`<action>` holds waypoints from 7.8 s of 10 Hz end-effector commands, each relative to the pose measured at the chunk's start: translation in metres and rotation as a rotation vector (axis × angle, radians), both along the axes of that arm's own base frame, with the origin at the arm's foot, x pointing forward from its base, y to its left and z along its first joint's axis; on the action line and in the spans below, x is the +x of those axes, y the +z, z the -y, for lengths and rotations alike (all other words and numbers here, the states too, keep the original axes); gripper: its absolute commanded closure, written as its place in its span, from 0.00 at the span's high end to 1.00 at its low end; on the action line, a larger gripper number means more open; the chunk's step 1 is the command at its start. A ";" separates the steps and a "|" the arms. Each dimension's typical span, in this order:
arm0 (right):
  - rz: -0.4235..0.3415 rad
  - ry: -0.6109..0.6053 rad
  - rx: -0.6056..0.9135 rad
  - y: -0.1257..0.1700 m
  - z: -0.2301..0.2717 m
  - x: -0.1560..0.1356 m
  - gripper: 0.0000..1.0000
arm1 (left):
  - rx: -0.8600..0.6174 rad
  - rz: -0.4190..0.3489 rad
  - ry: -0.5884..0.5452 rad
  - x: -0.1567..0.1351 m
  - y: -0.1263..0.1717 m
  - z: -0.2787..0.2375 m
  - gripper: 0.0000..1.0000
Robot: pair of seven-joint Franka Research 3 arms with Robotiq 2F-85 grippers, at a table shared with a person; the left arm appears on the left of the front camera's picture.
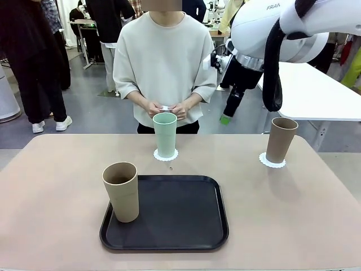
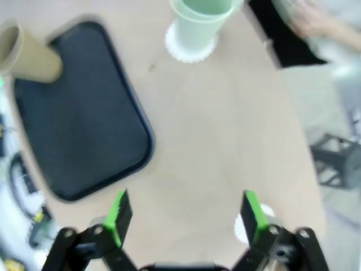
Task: Place coasters on the table and set cups on them.
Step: Take one Reusable plastic cup from the Flat Tray and place it on a coaster set by the human.
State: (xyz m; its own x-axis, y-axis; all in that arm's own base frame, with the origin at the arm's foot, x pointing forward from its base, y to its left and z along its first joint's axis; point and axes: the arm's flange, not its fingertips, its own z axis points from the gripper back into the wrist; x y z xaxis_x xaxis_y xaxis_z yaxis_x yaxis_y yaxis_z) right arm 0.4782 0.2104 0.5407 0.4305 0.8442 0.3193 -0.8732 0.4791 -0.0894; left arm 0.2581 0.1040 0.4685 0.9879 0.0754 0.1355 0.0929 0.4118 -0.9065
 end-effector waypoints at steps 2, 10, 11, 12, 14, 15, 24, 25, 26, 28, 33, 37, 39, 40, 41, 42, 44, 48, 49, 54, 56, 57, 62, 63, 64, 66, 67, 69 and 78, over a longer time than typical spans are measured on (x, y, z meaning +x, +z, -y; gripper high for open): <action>0.059 -0.776 -0.073 0.031 0.030 -0.070 1.00 | -0.012 0.010 -0.002 -0.001 0.001 -0.001 1.00; -0.412 -0.723 0.883 -0.040 0.225 -0.054 1.00 | -0.012 0.010 -0.002 -0.001 0.001 -0.001 1.00; -0.425 -0.716 0.949 -0.050 0.246 -0.057 1.00 | -0.012 0.010 -0.002 -0.001 0.001 -0.001 1.00; -0.431 -0.709 1.009 -0.054 0.266 -0.067 1.00 | -0.012 0.010 -0.002 -0.001 0.001 -0.001 1.00; -0.469 -0.657 0.942 -0.058 0.301 -0.093 1.00 | -0.012 0.010 -0.002 -0.001 0.001 -0.001 1.00; -0.477 -0.647 0.913 -0.058 0.314 -0.104 1.00 | -0.012 0.010 -0.002 -0.001 0.001 -0.001 1.00; -0.553 -0.525 1.078 -0.091 0.368 -0.094 1.00 | -0.012 0.010 -0.002 -0.001 0.001 -0.001 1.00; -0.571 -0.523 1.068 -0.091 0.366 -0.088 1.00 | -0.012 0.010 -0.002 -0.001 0.001 -0.001 1.00; -0.586 -0.524 1.058 -0.090 0.365 -0.084 1.00 | -0.012 0.010 -0.002 -0.001 0.001 -0.001 1.00; -0.593 -0.508 1.023 -0.083 0.360 -0.084 1.00 | -0.012 0.010 -0.002 -0.001 0.001 -0.001 1.00; -0.584 -0.527 1.060 -0.095 0.356 -0.084 1.00 | -0.012 0.010 -0.002 -0.001 0.001 -0.001 1.00; -0.584 -0.527 1.060 -0.095 0.356 -0.084 1.00 | -0.012 0.010 -0.002 -0.001 0.001 -0.001 1.00; -0.584 -0.527 1.060 -0.095 0.356 -0.084 1.00 | -0.012 0.010 -0.002 -0.001 0.001 -0.001 1.00; -0.584 -0.527 1.060 -0.095 0.356 -0.084 1.00 | -0.012 0.010 -0.002 -0.001 0.001 -0.001 1.00; -0.584 -0.527 1.060 -0.095 0.356 -0.084 1.00 | 0.000 0.000 0.000 0.000 0.000 0.000 1.00; -0.584 -0.527 1.060 -0.095 0.356 -0.084 1.00 | 0.140 0.210 -0.143 0.028 0.014 -0.001 1.00; -0.584 -0.527 1.060 -0.095 0.356 -0.084 1.00 | 0.449 0.593 -0.324 0.070 0.034 0.011 1.00; -0.584 -0.527 1.060 -0.095 0.356 -0.084 1.00 | 0.896 0.919 -0.513 0.095 0.043 0.080 1.00; -0.584 -0.527 1.060 -0.095 0.356 -0.084 1.00 | 1.033 0.985 -0.553 0.092 0.040 0.101 1.00; -0.584 -0.527 1.060 -0.095 0.356 -0.084 1.00 | 1.081 1.036 -0.697 0.090 0.050 0.131 1.00; -0.584 -0.527 1.060 -0.095 0.356 -0.084 1.00 | 1.081 1.036 -0.697 0.090 0.050 0.131 1.00; -0.584 -0.527 1.060 -0.095 0.356 -0.084 1.00 | 1.081 1.036 -0.697 0.090 0.050 0.131 1.00; -0.584 -0.527 1.060 -0.095 0.356 -0.084 1.00 | 0.437 1.222 -0.810 0.121 -0.020 0.115 1.00; -0.584 -0.527 1.060 -0.095 0.356 -0.084 1.00 | 0.368 1.257 -0.786 0.126 -0.040 0.110 1.00; -0.584 -0.527 1.060 -0.095 0.356 -0.084 1.00 | 0.329 1.302 -0.800 0.129 -0.061 0.110 1.00; -0.584 -0.527 1.060 -0.095 0.356 -0.084 1.00 | 0.279 1.222 -0.781 0.138 -0.099 0.110 1.00; -0.584 -0.527 1.060 -0.095 0.356 -0.084 1.00 | 0.266 1.221 -0.791 0.137 -0.115 0.115 1.00; -0.584 -0.527 1.060 -0.095 0.356 -0.084 1.00 | 0.252 1.192 -0.829 0.133 -0.144 0.132 1.00; -0.584 -0.527 1.060 -0.095 0.356 -0.084 1.00 | 0.275 1.205 -0.778 0.132 -0.132 0.132 1.00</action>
